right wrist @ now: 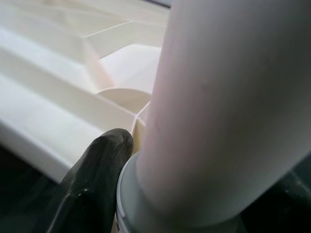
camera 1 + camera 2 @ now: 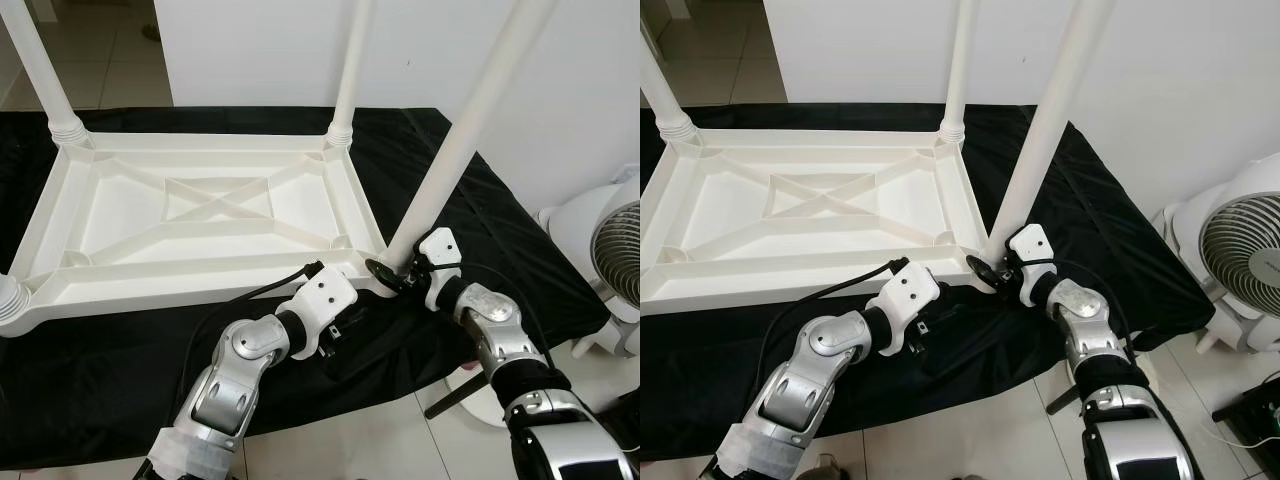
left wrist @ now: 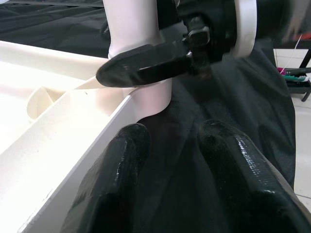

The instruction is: Building children table

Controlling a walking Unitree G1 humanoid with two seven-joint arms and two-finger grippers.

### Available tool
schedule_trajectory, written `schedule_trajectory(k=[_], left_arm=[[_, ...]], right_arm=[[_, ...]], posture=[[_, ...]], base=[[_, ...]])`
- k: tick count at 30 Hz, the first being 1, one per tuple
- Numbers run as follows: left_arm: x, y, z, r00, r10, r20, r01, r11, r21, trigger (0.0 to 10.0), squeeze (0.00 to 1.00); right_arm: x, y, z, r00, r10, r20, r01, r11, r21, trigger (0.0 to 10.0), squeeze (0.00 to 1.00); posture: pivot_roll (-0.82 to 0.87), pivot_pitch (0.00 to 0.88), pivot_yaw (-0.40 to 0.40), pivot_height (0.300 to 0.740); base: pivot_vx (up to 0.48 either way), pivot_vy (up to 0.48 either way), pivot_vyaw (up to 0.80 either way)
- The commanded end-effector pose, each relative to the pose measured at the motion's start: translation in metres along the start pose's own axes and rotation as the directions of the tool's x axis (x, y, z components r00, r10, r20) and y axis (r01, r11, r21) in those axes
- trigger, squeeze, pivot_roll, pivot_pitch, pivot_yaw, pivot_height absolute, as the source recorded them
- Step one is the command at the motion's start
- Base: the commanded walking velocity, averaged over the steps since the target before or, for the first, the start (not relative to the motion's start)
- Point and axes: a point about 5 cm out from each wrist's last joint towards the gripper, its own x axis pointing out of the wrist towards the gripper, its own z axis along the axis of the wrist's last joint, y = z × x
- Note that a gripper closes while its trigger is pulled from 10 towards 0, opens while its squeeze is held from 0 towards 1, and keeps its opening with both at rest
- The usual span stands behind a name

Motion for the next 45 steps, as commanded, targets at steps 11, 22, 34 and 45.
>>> schedule_trajectory(k=[11,22,34,45], left_arm=[[0.001,-0.001,-0.001,0.997,0.078,-0.007,-0.078,0.997,-0.017,10.0,0.0],[0.003,-0.006,0.0,0.998,0.064,-0.003,-0.064,0.998,-0.027,10.0,0.0],[0.004,-0.001,0.001,0.998,0.058,-0.002,-0.058,0.998,-0.011,10.0,0.0],[0.004,0.003,0.003,0.999,0.053,0.002,-0.053,0.999,0.0,10.0,0.0]], right_arm=[[-0.009,0.028,-0.014,0.913,-0.384,-0.139,0.405,0.891,0.203,10.0,0.0],[-0.01,0.058,0.005,0.869,-0.482,-0.115,0.495,0.834,0.242,10.0,0.0],[-0.019,0.063,0.022,0.945,-0.328,-0.015,0.32,0.91,0.265,10.0,1.0],[-0.04,0.021,0.018,0.994,-0.106,0.026,0.102,0.988,0.118,10.0,0.0]], posture=[[0.06,0.073,-0.088,0.74],[0.06,0.078,-0.089,0.74],[0.06,0.065,-0.07,0.74],[0.05,0.054,-0.055,0.74]], base=[[0.0,0.0,0.0],[0.0,0.0,0.0],[0.0,0.0,0.0],[0.0,0.0,0.0]])
